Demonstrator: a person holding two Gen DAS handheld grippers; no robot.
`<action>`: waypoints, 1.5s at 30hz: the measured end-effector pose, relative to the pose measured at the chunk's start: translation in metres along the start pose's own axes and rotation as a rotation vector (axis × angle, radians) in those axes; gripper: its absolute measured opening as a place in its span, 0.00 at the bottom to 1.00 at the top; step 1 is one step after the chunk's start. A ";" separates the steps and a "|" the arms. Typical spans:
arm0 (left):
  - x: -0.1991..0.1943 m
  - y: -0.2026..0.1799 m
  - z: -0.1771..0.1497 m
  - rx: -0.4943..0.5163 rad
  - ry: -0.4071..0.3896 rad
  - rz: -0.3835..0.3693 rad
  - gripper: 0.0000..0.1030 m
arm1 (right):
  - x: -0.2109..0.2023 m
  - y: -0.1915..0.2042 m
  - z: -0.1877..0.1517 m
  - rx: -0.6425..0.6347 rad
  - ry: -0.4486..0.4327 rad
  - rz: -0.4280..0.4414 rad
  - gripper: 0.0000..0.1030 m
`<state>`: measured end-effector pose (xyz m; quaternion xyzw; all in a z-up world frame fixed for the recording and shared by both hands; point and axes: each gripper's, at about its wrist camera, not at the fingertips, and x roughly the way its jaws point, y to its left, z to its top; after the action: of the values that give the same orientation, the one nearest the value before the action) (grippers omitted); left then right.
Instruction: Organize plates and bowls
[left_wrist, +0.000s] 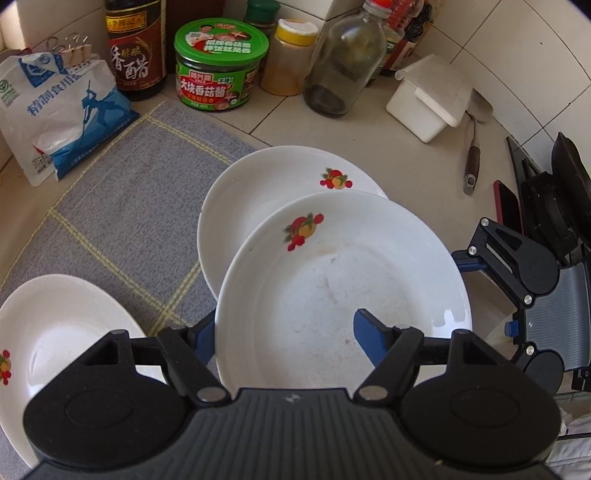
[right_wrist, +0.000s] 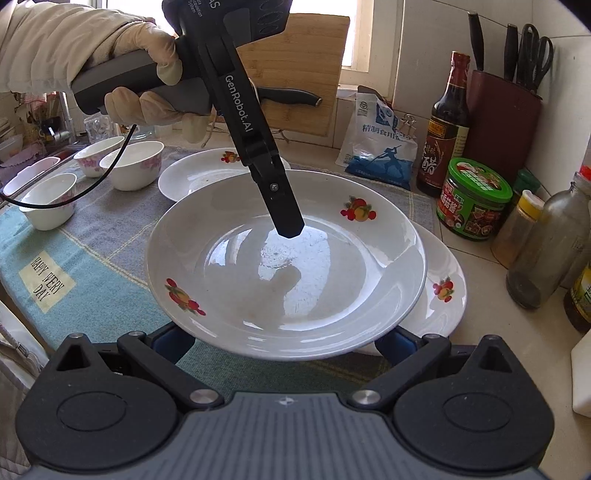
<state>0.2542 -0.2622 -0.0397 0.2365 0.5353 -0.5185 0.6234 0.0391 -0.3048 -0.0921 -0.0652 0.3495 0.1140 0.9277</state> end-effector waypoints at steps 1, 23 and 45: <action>0.002 -0.001 0.004 0.007 0.003 -0.004 0.72 | -0.001 -0.003 -0.001 0.007 0.002 -0.005 1.00; 0.052 -0.001 0.051 0.068 0.056 -0.048 0.72 | -0.001 -0.034 -0.011 0.099 0.029 -0.077 1.00; 0.066 0.007 0.054 0.055 0.075 -0.035 0.72 | 0.007 -0.040 -0.004 0.115 0.074 -0.076 1.00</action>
<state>0.2765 -0.3315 -0.0846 0.2634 0.5481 -0.5347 0.5869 0.0519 -0.3429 -0.0977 -0.0290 0.3867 0.0559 0.9201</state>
